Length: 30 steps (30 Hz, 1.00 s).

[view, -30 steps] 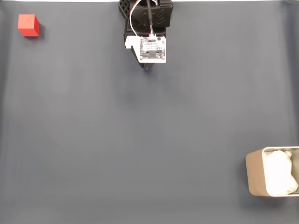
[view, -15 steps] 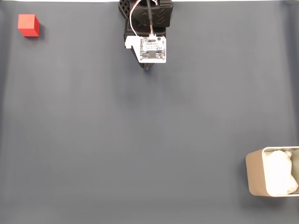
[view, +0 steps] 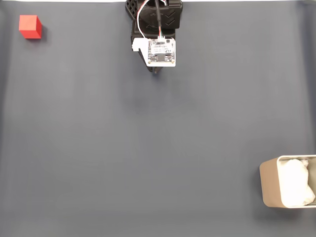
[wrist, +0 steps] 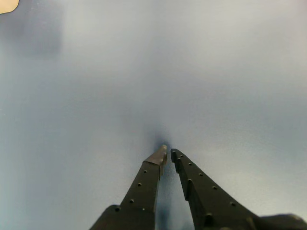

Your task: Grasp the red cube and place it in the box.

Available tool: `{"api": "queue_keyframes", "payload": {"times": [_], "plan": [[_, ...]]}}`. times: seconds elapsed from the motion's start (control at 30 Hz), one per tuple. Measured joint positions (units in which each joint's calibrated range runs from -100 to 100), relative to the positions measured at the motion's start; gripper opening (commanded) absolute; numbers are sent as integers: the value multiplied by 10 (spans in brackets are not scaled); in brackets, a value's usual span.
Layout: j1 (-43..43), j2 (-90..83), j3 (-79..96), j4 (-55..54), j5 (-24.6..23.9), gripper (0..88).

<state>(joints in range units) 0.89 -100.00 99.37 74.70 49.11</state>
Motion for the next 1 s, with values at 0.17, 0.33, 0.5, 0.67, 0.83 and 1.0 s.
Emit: {"api": "queue_keyframes", "payload": {"times": [0.17, 0.33, 0.5, 0.67, 0.83, 1.0], "plan": [[0, 0, 0, 0, 1, 0], [2, 7, 0, -53, -1, 0], [10, 51, -75, -177, -1, 0], [6, 172, -273, -258, -2, 0], [6, 314, -514, -257, -5, 5], [2, 445, -722, -162, -5, 0]]}}
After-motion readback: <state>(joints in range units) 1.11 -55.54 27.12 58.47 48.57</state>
